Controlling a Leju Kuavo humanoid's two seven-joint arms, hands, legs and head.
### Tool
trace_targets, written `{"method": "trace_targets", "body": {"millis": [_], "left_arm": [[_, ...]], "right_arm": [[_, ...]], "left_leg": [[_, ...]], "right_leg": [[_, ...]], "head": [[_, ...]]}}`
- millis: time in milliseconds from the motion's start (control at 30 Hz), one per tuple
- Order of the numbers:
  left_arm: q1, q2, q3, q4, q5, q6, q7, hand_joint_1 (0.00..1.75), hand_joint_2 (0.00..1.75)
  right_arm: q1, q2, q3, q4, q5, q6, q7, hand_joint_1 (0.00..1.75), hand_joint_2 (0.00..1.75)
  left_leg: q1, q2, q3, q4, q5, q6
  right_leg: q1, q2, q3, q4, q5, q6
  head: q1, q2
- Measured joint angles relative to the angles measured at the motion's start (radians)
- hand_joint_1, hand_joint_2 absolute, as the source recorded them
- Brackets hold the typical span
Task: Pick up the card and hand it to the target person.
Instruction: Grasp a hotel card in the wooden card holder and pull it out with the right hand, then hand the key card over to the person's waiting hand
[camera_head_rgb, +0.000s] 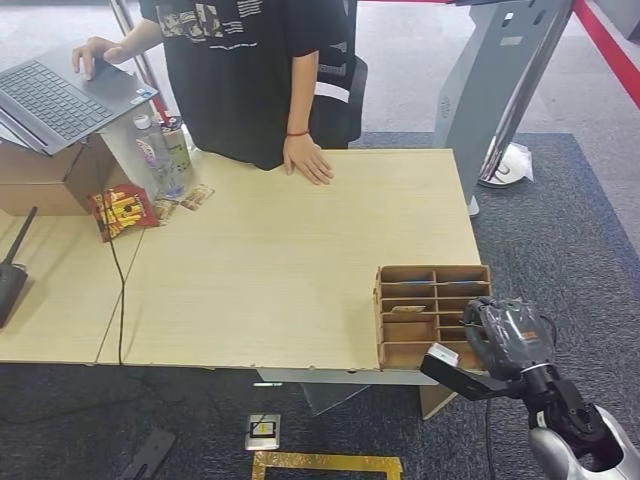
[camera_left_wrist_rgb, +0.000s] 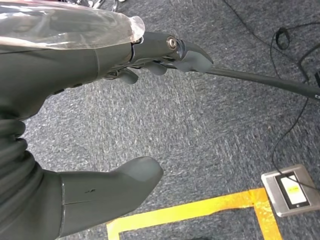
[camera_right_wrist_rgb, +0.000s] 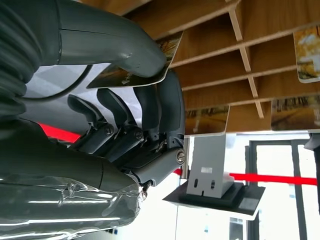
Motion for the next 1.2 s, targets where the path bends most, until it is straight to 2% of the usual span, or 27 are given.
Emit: {"method": "trace_targets", "body": {"millis": [367, 833, 1000, 1200], "left_arm": [[0.000, -0.004, 0.000, 0.000, -0.001, 0.004, 0.002, 0.00, 1.75], [-0.008, -0.004, 0.000, 0.000, -0.015, 0.010, 0.009, 0.00, 1.75], [-0.018, -0.010, 0.000, 0.000, -0.030, 0.010, 0.015, 0.00, 1.75], [-0.039, -0.016, -0.006, 0.000, -0.072, -0.008, 0.027, 0.00, 1.75]], "right_arm": [[0.004, -0.027, -0.053, -0.122, -0.024, 0.009, -0.043, 1.75, 1.75], [0.023, -0.070, -0.256, -0.274, -0.092, 0.005, -0.093, 1.75, 1.75], [-0.010, -0.070, -0.280, -0.277, -0.102, -0.036, -0.132, 1.75, 1.75], [-0.093, -0.060, -0.269, -0.259, -0.080, -0.085, -0.141, 1.75, 1.75]], "left_leg": [[0.000, 0.000, 0.001, 0.001, 0.000, 0.000], [0.000, 0.001, 0.000, 0.001, 0.000, 0.000], [0.000, 0.001, 0.000, 0.001, 0.000, 0.000], [0.000, 0.001, 0.000, 0.001, 0.000, 0.000]], "right_leg": [[0.000, 0.000, 0.000, 0.000, 0.000, 0.000], [0.000, 0.000, 0.000, 0.000, 0.001, 0.001], [0.000, 0.000, 0.000, 0.000, 0.001, 0.001], [0.000, 0.000, 0.001, 0.001, 0.001, 0.001]], "head": [[0.000, 0.000], [0.000, 0.000], [0.000, 0.000], [0.000, 0.000]]}}
